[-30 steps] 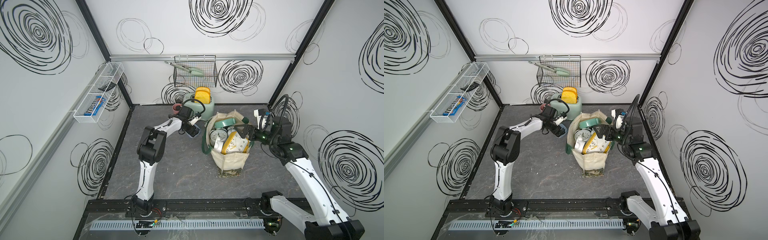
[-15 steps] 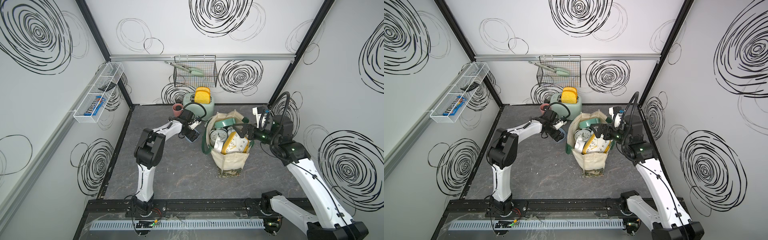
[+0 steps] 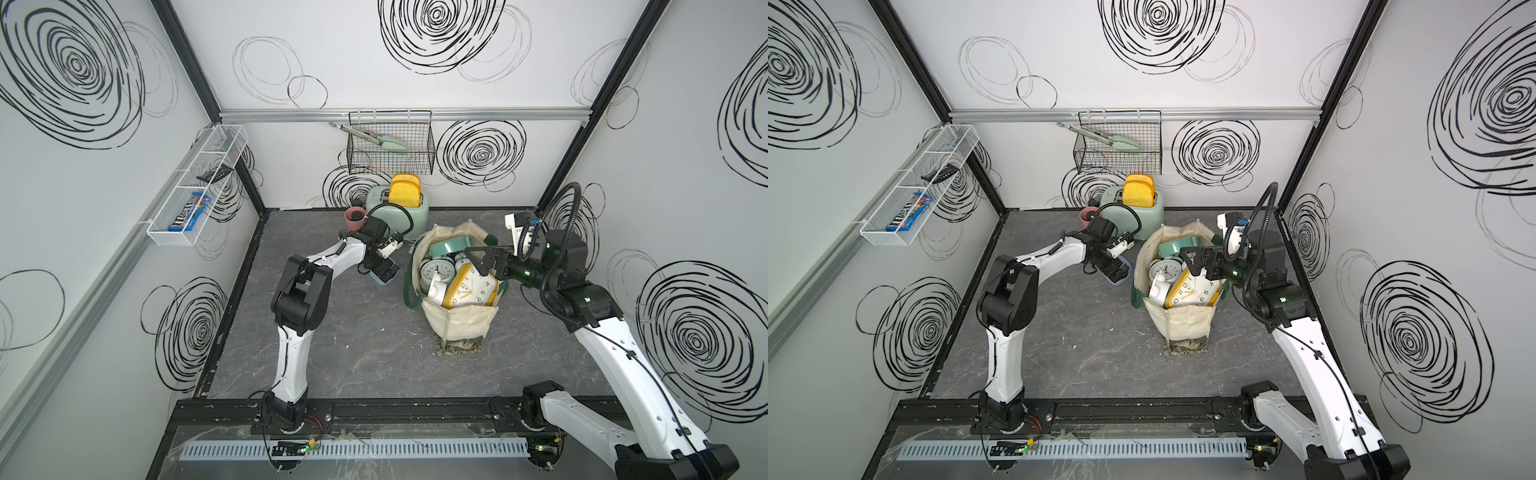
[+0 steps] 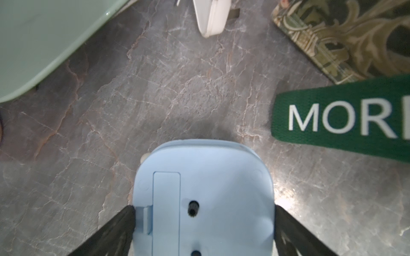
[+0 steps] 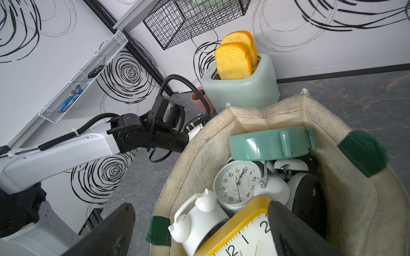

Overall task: Put the alarm clock into the canvas bag
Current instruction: Pick up the alarm from the center of the board.

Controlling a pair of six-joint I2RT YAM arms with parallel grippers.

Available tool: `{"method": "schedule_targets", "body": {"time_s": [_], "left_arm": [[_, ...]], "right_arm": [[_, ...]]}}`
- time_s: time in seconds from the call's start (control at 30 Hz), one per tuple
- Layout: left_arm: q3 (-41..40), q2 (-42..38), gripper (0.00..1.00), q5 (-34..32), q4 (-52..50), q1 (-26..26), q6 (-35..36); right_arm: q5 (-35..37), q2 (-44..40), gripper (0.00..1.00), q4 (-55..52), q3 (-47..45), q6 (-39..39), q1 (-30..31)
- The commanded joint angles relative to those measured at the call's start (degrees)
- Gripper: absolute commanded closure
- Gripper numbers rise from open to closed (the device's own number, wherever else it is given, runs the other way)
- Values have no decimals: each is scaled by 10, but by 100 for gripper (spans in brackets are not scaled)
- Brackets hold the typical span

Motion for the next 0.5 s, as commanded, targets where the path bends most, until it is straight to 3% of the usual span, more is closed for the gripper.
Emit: {"method": "schedule_targets", "body": {"time_s": [0.0, 0.23, 0.47], "left_arm": [[-18, 41, 4, 19, -71, -3, -9], [-35, 10, 0, -6, -45, -20, -25], [-70, -45, 9, -12, -8, -26, -75]], "right_arm": [[5, -9, 3, 3, 14, -9, 3], [6, -11, 3, 11, 10, -9, 2], [8, -11, 3, 12, 15, -9, 2]]}}
